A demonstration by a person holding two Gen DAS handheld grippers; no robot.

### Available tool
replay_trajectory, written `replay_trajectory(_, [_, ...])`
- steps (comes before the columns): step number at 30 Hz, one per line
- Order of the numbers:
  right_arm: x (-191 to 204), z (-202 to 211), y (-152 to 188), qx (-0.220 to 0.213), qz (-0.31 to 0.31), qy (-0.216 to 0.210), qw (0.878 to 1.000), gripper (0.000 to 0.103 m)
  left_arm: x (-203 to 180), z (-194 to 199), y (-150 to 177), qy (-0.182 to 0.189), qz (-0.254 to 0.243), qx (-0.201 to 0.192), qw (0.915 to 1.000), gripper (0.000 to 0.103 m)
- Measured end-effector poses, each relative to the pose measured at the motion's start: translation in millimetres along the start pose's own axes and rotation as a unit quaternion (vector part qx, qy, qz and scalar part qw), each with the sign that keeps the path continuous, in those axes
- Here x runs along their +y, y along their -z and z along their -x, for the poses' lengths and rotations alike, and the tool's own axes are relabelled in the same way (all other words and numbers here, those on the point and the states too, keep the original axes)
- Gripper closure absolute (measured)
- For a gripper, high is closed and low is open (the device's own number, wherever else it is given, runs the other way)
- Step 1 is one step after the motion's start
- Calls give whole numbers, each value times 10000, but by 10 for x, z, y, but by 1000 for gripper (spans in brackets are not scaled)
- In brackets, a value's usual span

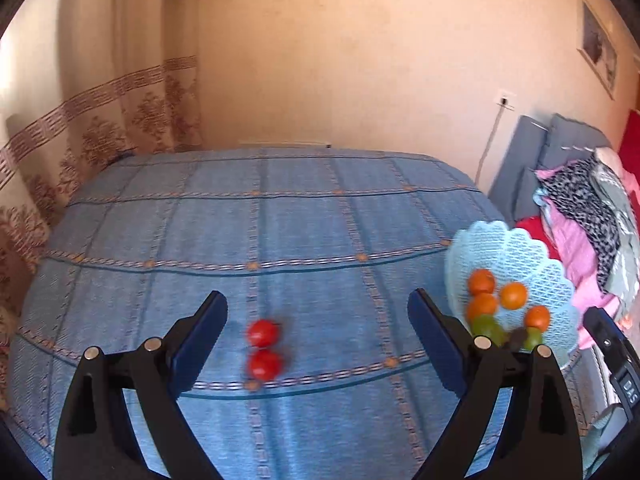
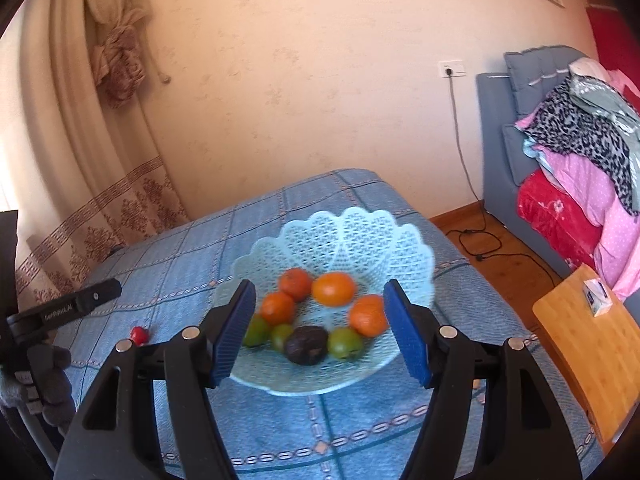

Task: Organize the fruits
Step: 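Move both open tools from the basket to the two red tomatoes, then close the left tool on a red tomato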

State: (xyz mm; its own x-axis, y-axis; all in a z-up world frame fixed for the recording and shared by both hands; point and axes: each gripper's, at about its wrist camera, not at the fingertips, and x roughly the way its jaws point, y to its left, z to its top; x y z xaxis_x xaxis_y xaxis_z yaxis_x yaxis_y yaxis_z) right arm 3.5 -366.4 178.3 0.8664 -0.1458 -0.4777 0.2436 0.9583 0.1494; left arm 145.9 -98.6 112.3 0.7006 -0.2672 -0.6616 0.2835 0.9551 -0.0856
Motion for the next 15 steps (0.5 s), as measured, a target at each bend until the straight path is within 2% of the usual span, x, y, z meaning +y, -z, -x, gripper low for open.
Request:
replay_trajectory(5, [248,-53,42,110,270,-158,9995,34,286,-22,62,-208,136,57,9997,12])
replay_trajectory(8, [390,-83,67,156,391,-257,9988,27,399,-83,131,-358,165,112,9992,12])
replay_trajectory(15, [711,-180,160,323,722,-402,9961,27,464,-344,328,-468,175,405,9979,12])
